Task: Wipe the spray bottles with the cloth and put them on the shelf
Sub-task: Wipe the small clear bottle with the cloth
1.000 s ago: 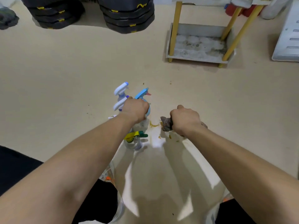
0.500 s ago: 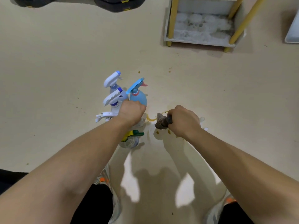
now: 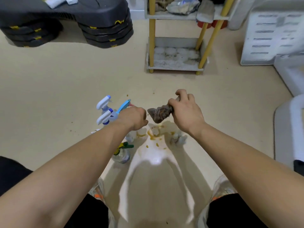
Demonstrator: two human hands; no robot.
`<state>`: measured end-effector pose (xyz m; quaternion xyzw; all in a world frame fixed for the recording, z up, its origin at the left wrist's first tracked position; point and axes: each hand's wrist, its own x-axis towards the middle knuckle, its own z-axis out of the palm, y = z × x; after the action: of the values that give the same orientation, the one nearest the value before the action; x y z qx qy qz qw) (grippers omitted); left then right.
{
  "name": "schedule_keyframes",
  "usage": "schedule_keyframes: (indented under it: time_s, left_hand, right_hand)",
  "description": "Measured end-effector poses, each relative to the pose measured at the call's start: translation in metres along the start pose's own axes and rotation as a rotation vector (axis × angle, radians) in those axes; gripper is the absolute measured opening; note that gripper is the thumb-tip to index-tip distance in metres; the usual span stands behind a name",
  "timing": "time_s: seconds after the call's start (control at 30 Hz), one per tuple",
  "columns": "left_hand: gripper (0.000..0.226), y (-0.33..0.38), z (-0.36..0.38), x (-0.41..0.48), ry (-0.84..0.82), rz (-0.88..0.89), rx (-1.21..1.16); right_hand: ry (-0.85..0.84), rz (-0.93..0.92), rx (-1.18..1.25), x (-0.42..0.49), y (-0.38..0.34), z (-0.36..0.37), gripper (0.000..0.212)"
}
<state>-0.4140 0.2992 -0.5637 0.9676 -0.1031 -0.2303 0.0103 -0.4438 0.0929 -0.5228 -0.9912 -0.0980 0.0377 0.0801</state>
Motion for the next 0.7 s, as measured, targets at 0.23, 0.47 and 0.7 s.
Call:
schedule_keyframes:
  time_s: [0.23,0.47,0.7]
  left_hand:
    - [0.024,0.075,0.014,0.002,0.002,0.074,-0.111]
    - [0.052,0.127,0.077,0.022,-0.029,0.048,-0.217]
    - [0.028,0.139,0.124,0.041,0.002,-0.078,-0.449]
  right_hand:
    - [0.230,0.274,0.236,-0.025,0.078,-0.030,0.021]
    - [0.130,0.609,0.407,-0.060,0.130,0.011,0.011]
    - [-0.049,0.663,0.637,-0.069,0.148,0.058,0.042]
